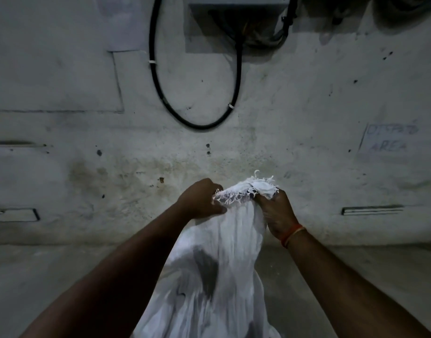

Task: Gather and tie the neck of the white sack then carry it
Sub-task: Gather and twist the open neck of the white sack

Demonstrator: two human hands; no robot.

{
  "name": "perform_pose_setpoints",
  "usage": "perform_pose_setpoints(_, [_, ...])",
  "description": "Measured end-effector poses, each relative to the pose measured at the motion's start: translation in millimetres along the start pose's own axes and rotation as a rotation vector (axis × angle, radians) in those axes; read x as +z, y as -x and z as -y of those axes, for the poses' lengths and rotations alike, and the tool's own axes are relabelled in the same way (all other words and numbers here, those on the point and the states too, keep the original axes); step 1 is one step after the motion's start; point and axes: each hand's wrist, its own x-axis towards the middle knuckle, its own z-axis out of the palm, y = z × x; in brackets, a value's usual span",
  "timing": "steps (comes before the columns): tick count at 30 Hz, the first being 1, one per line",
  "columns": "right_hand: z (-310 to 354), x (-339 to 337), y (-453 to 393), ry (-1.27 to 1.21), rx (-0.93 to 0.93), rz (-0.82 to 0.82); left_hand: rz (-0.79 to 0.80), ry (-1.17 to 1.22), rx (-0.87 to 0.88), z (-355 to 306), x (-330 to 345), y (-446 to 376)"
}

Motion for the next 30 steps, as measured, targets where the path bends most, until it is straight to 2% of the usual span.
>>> perform_pose_setpoints(3, [-5.3,-4.8,-0.5,-0.059,0.008,-0.028,-0.063,0.141,0.042,11.4,2.6,3.7])
perform_pose_setpoints(6, [-6.9,-7.7,-2.2,-0.094,0.027,-0.023,-0.026,0.263,0.017,12.5,2.2,8.2])
perform_pose_setpoints(11, [-13.7,-8.7,-1.4,0.02,0.016,-0.035,-0.115,0.34,-0.011,14.4,11.3,10.0])
perform_pose_setpoints(13, [-22.1,-8.5,-2.0,0.102,0.046,-0.074,-0.154,0.395,-0.005,15.5,13.3,9.4])
perform_pose_setpoints(16, [-26.4,-4.4,1.3,0.049,0.155,-0.117,-0.196,0.447,0.006,12.0,14.7,9.7])
perform_pose_setpoints(18, [-26.1,-3.6,1.5,0.029,0.208,-0.019,-0.233,0.473,-0.012,11.8,16.3,9.3])
perform_pose_setpoints(20, [-16.9,2.7,4.8,0.076,0.171,0.168,-0.27,0.474,-0.018,10.8,17.6,9.2])
perform_pose_setpoints(22, [-10.9,12.9,6.0,0.137,0.131,0.266,-0.284,0.481,0.009,6.5,19.1,8.8])
perform_pose_setpoints(26, [-15.1,34.7,-1.5,0.157,0.072,0.196,-0.312,0.49,0.057,-4.7,22.6,5.3])
perform_pose_setpoints(30, [-23.9,36.6,-9.0,0.323,0.0,0.176,-0.322,0.52,0.048,-0.5,25.0,4.0])
